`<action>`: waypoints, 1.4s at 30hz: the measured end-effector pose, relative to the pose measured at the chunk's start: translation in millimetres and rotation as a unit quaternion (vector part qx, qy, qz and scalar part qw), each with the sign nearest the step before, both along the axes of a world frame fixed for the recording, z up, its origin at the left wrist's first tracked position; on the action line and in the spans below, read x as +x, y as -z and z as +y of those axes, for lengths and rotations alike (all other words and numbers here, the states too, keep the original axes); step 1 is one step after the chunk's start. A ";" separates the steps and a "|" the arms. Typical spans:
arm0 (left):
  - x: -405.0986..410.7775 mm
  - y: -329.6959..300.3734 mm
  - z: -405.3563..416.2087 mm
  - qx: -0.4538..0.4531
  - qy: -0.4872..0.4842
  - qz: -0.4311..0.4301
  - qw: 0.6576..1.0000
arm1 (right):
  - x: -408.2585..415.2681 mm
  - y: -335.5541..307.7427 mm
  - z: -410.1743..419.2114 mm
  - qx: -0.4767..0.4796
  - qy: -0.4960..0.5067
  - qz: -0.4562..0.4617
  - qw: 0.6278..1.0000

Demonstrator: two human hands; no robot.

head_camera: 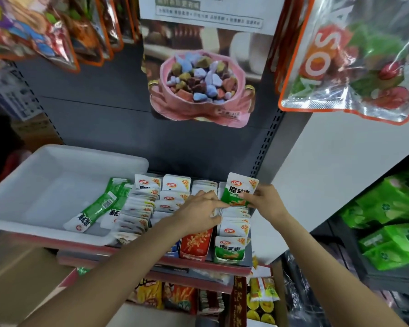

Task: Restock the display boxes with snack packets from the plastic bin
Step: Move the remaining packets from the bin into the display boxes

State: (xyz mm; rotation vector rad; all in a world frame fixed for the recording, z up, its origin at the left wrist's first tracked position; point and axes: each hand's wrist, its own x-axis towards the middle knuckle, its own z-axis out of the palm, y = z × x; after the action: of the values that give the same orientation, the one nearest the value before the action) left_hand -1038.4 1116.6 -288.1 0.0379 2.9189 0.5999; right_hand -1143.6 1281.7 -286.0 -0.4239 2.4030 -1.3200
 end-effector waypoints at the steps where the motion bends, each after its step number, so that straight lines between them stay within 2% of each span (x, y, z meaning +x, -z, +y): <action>1: 0.3 0.1 0.2 0.000 0.001 0.003 1.000 | 0.0 -1.3 -0.6 0.016 -0.002 0.013 1.000; 6: 4.7 2.8 2.4 0.005 -0.011 0.020 1.000 | 2.0 -4.3 -2.9 0.030 0.003 0.097 0.995; 9: 4.4 2.5 2.6 0.015 -0.020 0.017 1.000 | 4.0 -1.7 -4.7 0.103 -0.036 0.165 0.980; 12: 3.0 1.1 1.3 0.017 -0.020 0.010 1.000 | 7.8 3.2 -8.1 0.167 -0.070 0.154 0.971; 15: 5.4 -1.2 -0.5 0.024 -0.016 0.021 0.999 | 14.4 1.3 -13.0 0.172 -0.064 0.164 0.969; 17: 10.4 -4.3 -4.0 0.053 -0.032 0.062 0.996 | 20.8 -3.6 -18.4 0.156 -0.059 0.186 0.968; 22: 40.1 -14.4 -40.8 0.117 -0.135 0.186 0.966 | 45.1 -21.7 -55.3 0.103 -0.088 0.194 0.971; 25: 65.5 -12.3 -84.9 0.145 -0.203 0.225 0.942 | 64.9 -27.6 -97.8 0.085 -0.146 0.206 0.964; 28: 92.1 -4.7 -134.6 0.191 -0.301 0.238 0.904 | 91.4 -30.2 -152.4 0.069 -0.196 0.204 0.957; 32: 121.8 12.3 -210.4 0.205 -0.371 0.182 0.887 | 124.7 -26.4 -231.7 0.062 -0.246 0.207 0.945; 36: 136.9 37.0 -285.8 0.195 -0.401 0.059 0.893 | 143.2 -2.0 -304.1 0.161 -0.282 0.172 0.930; 39: 137.1 57.9 -319.9 0.185 -0.383 -0.068 0.903 | 153.3 31.5 -340.4 0.246 -0.283 0.130 0.918; 42: 133.3 74.9 -334.7 0.084 -0.297 -0.166 0.937 | 163.4 66.3 -359.2 0.299 -0.291 0.074 0.906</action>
State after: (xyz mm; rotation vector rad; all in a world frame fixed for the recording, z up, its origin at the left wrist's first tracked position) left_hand -905.1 781.9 -363.1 -0.8617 2.5136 0.8391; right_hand -980.2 922.4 -352.3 -0.9738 2.3580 -0.2817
